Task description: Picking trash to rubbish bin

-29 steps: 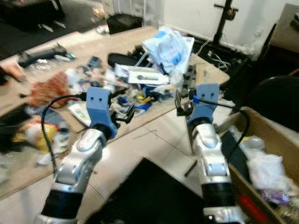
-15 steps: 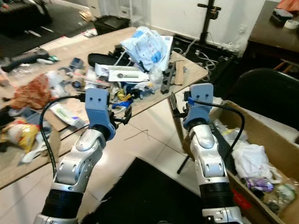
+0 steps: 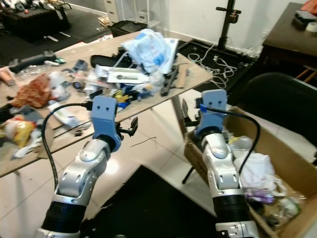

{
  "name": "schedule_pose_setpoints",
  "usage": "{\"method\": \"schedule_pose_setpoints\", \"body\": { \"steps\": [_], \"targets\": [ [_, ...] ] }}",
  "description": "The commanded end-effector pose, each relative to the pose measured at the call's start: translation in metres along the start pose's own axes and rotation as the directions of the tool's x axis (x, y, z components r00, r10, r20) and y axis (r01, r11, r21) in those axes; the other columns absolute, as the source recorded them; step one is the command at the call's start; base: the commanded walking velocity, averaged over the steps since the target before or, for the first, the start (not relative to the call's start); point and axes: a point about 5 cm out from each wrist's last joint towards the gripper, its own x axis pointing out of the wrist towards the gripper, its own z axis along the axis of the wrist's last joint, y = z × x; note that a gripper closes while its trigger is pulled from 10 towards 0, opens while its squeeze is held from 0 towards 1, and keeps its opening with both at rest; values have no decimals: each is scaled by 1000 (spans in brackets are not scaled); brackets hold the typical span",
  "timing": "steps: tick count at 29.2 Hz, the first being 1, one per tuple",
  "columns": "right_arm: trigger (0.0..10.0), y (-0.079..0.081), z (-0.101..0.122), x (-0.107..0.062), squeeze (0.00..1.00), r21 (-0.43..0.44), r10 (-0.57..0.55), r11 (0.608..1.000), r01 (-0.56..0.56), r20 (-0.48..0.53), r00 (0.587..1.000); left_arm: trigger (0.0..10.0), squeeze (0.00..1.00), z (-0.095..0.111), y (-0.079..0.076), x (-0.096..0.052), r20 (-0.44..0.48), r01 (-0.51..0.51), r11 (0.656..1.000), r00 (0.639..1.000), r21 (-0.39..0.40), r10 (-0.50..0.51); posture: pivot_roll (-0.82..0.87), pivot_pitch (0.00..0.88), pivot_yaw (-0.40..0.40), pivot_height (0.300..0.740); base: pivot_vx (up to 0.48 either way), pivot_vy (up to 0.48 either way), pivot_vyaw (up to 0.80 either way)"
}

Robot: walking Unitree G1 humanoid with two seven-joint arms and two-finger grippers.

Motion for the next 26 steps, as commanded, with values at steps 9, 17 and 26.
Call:
{"method": "schedule_pose_setpoints", "body": {
  "steps": [9,17,26],
  "targets": [
    [10000,3,-1,-4,0,16,1,1000,-1,-7,1000,10000,0,-7,8,0,-55,-39,999,998,-30,37,1,132,24,740,0,53,0],
    [10000,4,-2,-5,0,16,1,1000,-1,-8,1000,10000,0,-10,9,-1,-76,-40,998,996,-42,37,4,131,25,740,0,480,0],
    [10000,3,-1,-4,0,22,-4,1000,4,-5,1000,10000,0,-3,12,1,-24,-62,998,998,16,63,6,130,28,740,0,117,0]
  ]
}}
